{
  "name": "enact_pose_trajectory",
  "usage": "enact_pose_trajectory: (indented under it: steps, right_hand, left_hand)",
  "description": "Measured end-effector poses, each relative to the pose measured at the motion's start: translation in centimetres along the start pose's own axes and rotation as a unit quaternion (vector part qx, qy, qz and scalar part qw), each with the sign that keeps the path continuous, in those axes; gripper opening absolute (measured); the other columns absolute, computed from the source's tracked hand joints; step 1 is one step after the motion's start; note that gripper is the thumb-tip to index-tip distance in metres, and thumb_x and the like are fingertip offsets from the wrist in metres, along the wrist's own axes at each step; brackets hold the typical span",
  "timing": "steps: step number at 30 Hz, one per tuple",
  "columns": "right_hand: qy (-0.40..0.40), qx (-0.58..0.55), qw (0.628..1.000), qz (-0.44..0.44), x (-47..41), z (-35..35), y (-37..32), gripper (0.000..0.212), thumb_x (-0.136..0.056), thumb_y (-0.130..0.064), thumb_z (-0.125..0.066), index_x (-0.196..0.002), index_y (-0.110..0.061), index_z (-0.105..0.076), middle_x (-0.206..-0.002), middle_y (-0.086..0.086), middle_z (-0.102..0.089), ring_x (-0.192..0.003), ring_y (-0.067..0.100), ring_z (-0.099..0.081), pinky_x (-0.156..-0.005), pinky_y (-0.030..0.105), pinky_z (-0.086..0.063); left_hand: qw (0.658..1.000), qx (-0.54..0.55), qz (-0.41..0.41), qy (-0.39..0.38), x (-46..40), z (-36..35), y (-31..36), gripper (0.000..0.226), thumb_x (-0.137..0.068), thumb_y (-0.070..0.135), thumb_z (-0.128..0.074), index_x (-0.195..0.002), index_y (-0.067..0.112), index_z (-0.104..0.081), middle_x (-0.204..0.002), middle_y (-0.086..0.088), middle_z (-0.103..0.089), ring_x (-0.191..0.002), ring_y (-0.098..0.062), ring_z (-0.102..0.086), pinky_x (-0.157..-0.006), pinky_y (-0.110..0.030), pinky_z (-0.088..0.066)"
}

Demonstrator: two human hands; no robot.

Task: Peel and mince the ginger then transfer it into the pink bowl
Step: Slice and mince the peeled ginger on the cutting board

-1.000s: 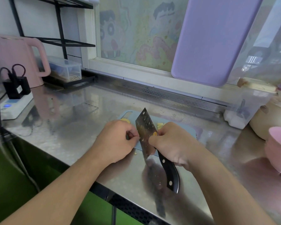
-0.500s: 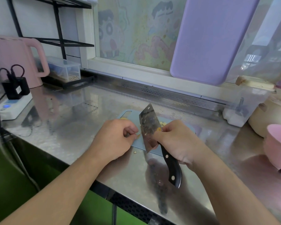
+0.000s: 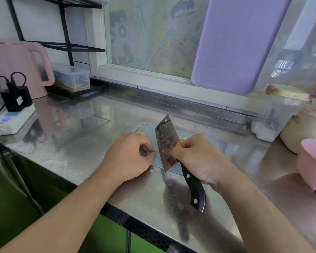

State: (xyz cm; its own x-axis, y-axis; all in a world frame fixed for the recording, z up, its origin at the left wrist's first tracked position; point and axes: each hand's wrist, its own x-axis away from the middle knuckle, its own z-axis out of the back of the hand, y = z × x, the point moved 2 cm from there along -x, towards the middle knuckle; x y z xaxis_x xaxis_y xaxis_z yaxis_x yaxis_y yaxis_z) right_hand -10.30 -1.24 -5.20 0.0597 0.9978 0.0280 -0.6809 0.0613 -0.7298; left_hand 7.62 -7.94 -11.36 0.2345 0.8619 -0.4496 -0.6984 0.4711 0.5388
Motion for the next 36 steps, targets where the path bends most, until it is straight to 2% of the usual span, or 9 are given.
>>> enact_pose_trajectory:
  steps: [3,7,10,12,17,23,28,32,36]
  right_hand:
    - [0.002,0.002,1.0,0.005,0.0,0.0,0.1,0.028,-0.09,-0.022,-0.065,-0.072,-0.007,-0.079,-0.037,-0.007,-0.032,-0.033,0.011,-0.029,-0.034,0.017,-0.026]
    - [0.008,0.005,1.0,0.002,-0.2,0.0,0.3,0.033,-0.089,-0.023,-0.065,-0.06,-0.01,-0.075,-0.036,-0.007,-0.034,-0.032,0.011,-0.031,-0.035,0.017,-0.027]
    - [0.005,0.006,1.0,0.007,-0.2,0.2,0.4,0.028,-0.091,-0.023,-0.064,-0.075,-0.008,-0.082,-0.034,-0.008,-0.033,-0.033,0.01,-0.033,-0.037,0.016,-0.028]
    - [0.001,0.002,1.0,0.008,-0.2,0.2,0.5,0.028,-0.091,-0.023,-0.065,-0.077,-0.007,-0.082,-0.035,-0.009,-0.032,-0.033,0.01,-0.032,-0.037,0.016,-0.027]
    - [0.011,0.021,1.0,0.011,-0.6,-0.2,0.8,0.032,-0.089,-0.024,-0.064,-0.085,0.007,-0.071,-0.044,-0.003,-0.03,-0.038,0.014,-0.028,-0.038,0.022,-0.026]
    - [0.007,0.043,0.999,0.005,-0.7,-0.6,0.9,0.032,-0.086,-0.025,-0.061,-0.083,0.005,-0.07,-0.042,-0.004,-0.032,-0.038,0.016,-0.03,-0.047,0.025,-0.028]
    - [0.006,0.033,0.999,-0.012,-0.8,-0.7,0.7,0.032,-0.087,-0.024,-0.063,-0.073,0.005,-0.065,-0.038,-0.006,-0.035,-0.035,0.015,-0.03,-0.047,0.025,-0.027]
    - [0.015,0.017,1.0,-0.009,-0.9,-1.1,0.8,0.032,-0.087,-0.026,-0.062,-0.073,0.002,-0.07,-0.045,-0.001,-0.041,-0.046,0.018,-0.038,-0.054,0.029,-0.033]
    - [0.037,-0.033,0.999,-0.022,-1.0,0.1,1.1,0.045,-0.087,-0.02,-0.065,-0.043,-0.016,-0.057,-0.04,-0.006,-0.039,-0.037,0.013,-0.035,-0.04,0.02,-0.028]
  left_hand:
    - [1.0,-0.013,-0.011,-0.006,-0.3,-0.2,-0.2,0.012,-0.084,0.025,-0.076,-0.076,0.031,-0.072,-0.08,0.016,-0.063,-0.076,0.009,-0.053,-0.063,-0.007,-0.034]
    - [1.0,-0.022,-0.016,-0.001,-0.4,-0.4,-0.5,0.014,-0.086,0.024,-0.073,-0.076,0.032,-0.07,-0.081,0.017,-0.061,-0.076,0.009,-0.052,-0.063,-0.009,-0.033]
    - [1.0,-0.02,-0.013,-0.001,-0.4,-0.5,-0.6,0.012,-0.086,0.028,-0.072,-0.077,0.035,-0.069,-0.083,0.018,-0.061,-0.077,0.006,-0.051,-0.065,-0.012,-0.032]
    - [1.0,-0.023,-0.018,-0.004,-0.5,-0.6,-0.7,0.011,-0.086,0.031,-0.074,-0.077,0.036,-0.068,-0.083,0.018,-0.06,-0.078,0.003,-0.051,-0.067,-0.017,-0.034]
    - [0.999,-0.021,-0.027,-0.008,-0.6,-0.9,-1.0,0.014,-0.087,0.029,-0.074,-0.076,0.036,-0.067,-0.083,0.017,-0.061,-0.078,0.0,-0.052,-0.068,-0.019,-0.035]
    - [0.999,-0.01,-0.03,-0.001,-0.7,-0.9,-1.1,0.013,-0.087,0.028,-0.075,-0.076,0.033,-0.07,-0.083,0.016,-0.062,-0.078,-0.001,-0.053,-0.07,-0.021,-0.04]
    - [0.999,-0.003,-0.033,-0.001,-0.7,-1.0,-1.2,0.013,-0.087,0.028,-0.076,-0.076,0.033,-0.07,-0.082,0.016,-0.063,-0.077,-0.001,-0.053,-0.07,-0.023,-0.043]
    - [0.999,-0.003,-0.036,-0.005,-0.6,-0.8,-0.9,0.015,-0.088,0.027,-0.076,-0.075,0.033,-0.07,-0.083,0.015,-0.063,-0.077,-0.001,-0.053,-0.07,-0.023,-0.043]
    - [1.0,0.002,-0.028,-0.005,-0.5,-0.7,-0.7,0.016,-0.091,0.024,-0.074,-0.079,0.035,-0.073,-0.083,0.015,-0.065,-0.077,0.0,-0.055,-0.07,-0.02,-0.042]
